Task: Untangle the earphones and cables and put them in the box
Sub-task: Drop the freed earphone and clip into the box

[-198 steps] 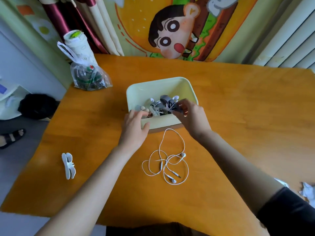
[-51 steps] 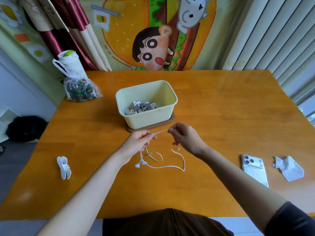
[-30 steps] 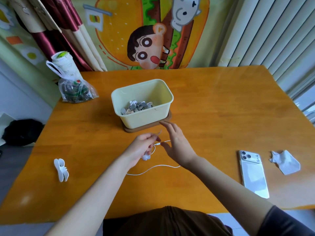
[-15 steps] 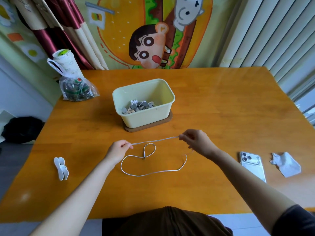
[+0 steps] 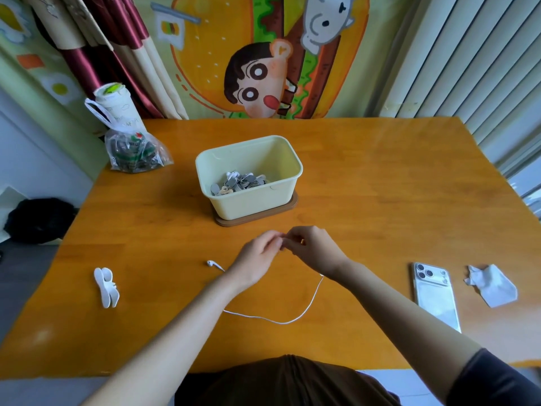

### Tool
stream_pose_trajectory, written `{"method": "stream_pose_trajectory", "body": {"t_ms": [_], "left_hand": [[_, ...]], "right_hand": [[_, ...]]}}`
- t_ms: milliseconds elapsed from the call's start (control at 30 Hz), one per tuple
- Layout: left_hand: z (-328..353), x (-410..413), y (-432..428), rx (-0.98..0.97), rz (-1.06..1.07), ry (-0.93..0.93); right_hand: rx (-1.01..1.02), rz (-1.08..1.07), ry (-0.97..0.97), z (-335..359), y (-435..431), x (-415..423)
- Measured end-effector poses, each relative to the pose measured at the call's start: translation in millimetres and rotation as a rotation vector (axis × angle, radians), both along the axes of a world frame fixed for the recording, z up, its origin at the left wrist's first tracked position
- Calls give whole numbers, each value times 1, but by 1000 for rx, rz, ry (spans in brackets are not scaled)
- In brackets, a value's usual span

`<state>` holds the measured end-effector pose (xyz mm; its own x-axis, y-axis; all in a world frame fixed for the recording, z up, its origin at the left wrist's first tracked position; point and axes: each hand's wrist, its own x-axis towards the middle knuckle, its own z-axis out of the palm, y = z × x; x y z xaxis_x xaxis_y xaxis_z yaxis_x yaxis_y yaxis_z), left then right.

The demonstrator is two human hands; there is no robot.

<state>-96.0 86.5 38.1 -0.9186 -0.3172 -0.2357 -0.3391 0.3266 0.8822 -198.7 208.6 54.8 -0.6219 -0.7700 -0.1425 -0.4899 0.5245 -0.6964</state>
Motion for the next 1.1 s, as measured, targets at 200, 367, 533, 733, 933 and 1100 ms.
{"method": "stream_pose_trajectory", "body": {"t_ms": [200, 367, 533, 733, 933, 1100], "left_hand": [[-2, 6, -13, -183, 11, -40], [-30, 28, -54, -310, 231, -170], [-54, 43, -63, -464, 181, -494], [-17, 7, -10, -308, 60, -57], [7, -10, 15, -82, 12, 22], [-28, 11, -28, -255, 241, -99]], "right_hand": [[56, 9, -48, -1, 18, -14], [256, -66, -36, -20, 59, -50], [224, -210, 30, -17, 71, -65], [70, -46, 90, 9, 27, -33], [-19, 48, 61, 19, 12, -15], [217, -59, -50, -9, 46, -32]]}}
